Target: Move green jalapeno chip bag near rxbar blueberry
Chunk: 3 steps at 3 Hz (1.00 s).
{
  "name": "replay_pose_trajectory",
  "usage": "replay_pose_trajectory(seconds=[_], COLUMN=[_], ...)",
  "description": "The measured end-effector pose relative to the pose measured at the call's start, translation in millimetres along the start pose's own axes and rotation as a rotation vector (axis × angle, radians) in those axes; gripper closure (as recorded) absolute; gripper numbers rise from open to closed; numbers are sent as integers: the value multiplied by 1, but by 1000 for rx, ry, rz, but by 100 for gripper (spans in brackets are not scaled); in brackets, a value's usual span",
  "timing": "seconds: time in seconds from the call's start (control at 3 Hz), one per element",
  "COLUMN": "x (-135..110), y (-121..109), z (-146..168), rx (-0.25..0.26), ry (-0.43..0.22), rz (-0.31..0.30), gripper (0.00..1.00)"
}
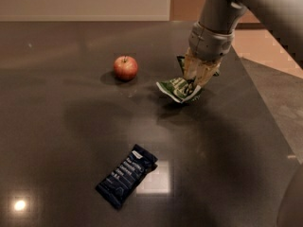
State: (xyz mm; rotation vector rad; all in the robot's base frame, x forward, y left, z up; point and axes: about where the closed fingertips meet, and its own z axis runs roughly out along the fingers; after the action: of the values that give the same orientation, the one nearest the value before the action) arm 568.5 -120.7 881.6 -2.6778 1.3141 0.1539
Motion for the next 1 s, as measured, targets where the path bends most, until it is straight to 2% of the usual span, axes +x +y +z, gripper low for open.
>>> replay_pose_trajectory(seconds=[0.33, 0.67, 1.0], x=[-31, -64, -93], y=[-6, 3, 23], z=[-16, -23, -24], rx=[34, 30, -1], ry=[-76, -144, -192], rz=[29, 67, 89], gripper=[100, 100, 100])
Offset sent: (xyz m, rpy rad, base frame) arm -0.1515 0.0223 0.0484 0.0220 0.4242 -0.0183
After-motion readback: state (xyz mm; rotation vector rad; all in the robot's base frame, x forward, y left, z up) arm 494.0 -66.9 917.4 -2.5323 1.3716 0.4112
